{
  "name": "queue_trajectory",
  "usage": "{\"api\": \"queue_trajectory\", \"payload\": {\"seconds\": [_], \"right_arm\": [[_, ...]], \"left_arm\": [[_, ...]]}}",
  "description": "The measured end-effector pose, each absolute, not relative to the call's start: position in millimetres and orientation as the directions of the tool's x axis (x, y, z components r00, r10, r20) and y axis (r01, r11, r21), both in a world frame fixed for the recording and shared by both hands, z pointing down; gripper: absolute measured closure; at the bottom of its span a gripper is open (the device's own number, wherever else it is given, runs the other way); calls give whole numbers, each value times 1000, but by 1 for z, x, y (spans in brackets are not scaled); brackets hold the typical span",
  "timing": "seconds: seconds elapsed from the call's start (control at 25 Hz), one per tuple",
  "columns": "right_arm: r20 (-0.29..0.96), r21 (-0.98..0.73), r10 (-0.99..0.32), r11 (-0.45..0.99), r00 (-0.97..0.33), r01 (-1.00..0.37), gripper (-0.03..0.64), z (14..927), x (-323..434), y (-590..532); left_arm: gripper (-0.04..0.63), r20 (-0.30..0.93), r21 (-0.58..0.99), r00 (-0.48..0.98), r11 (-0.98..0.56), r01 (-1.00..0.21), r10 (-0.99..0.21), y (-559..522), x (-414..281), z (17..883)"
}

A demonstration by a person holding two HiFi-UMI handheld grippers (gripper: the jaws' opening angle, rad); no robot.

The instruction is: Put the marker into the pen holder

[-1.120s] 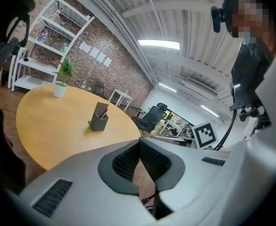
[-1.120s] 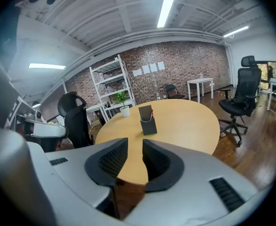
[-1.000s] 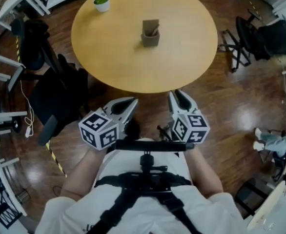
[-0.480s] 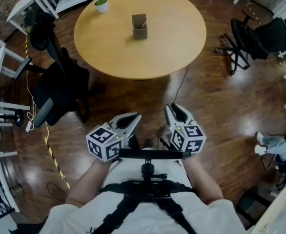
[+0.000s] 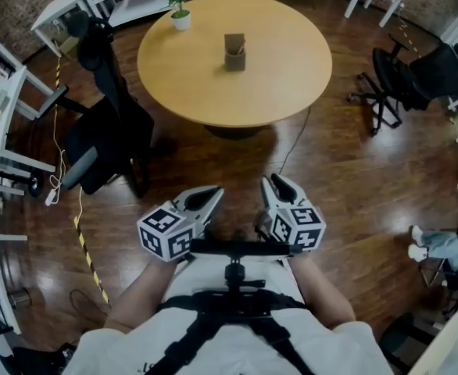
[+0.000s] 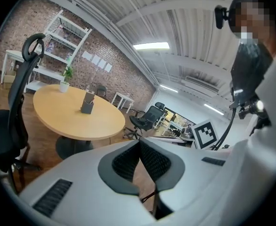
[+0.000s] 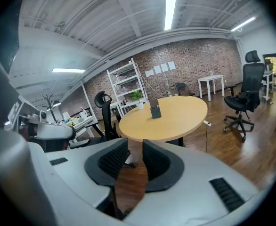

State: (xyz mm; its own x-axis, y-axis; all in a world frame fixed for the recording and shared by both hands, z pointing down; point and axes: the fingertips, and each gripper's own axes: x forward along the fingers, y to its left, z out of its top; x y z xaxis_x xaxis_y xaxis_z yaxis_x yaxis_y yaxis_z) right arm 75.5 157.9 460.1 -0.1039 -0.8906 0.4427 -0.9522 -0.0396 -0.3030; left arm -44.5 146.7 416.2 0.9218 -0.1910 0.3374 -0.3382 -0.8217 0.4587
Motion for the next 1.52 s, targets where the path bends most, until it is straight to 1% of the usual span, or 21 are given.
{"api": "queue_trajectory", "payload": {"seconds": [0.16, 0.44, 0.6, 0.64, 0.8, 0.88, 1.52], "right_arm": [[441, -302, -894, -63, -81, -951, 509, 454, 64, 161], [452, -307, -889, -80, -71, -948, 509, 450, 19, 164], [455, -300, -888, -87, -63, -950, 511, 449, 10, 165], [458, -293, -887, -87, -60, -952, 519, 450, 6, 167], [465, -274, -884, -89, -51, -958, 605, 448, -6, 178], [455, -273, -889, -85, -51, -958, 618, 446, -7, 180], [436, -264, -895, -21, -100, -964, 620, 434, -16, 190]], "left_arm": [[598, 328, 450, 927, -832, -324, -184, 147, -60, 403], [598, 336, 465, 928, -829, -311, -160, 145, -104, 400], [598, 338, 464, 931, -837, -290, -135, 147, -110, 399], [598, 338, 470, 932, -835, -287, -130, 148, -112, 400], [598, 342, 487, 933, -828, -277, -111, 154, -120, 404], [598, 339, 490, 935, -829, -268, -102, 157, -119, 405], [598, 326, 490, 943, -842, -227, -64, 169, -110, 403]]}}
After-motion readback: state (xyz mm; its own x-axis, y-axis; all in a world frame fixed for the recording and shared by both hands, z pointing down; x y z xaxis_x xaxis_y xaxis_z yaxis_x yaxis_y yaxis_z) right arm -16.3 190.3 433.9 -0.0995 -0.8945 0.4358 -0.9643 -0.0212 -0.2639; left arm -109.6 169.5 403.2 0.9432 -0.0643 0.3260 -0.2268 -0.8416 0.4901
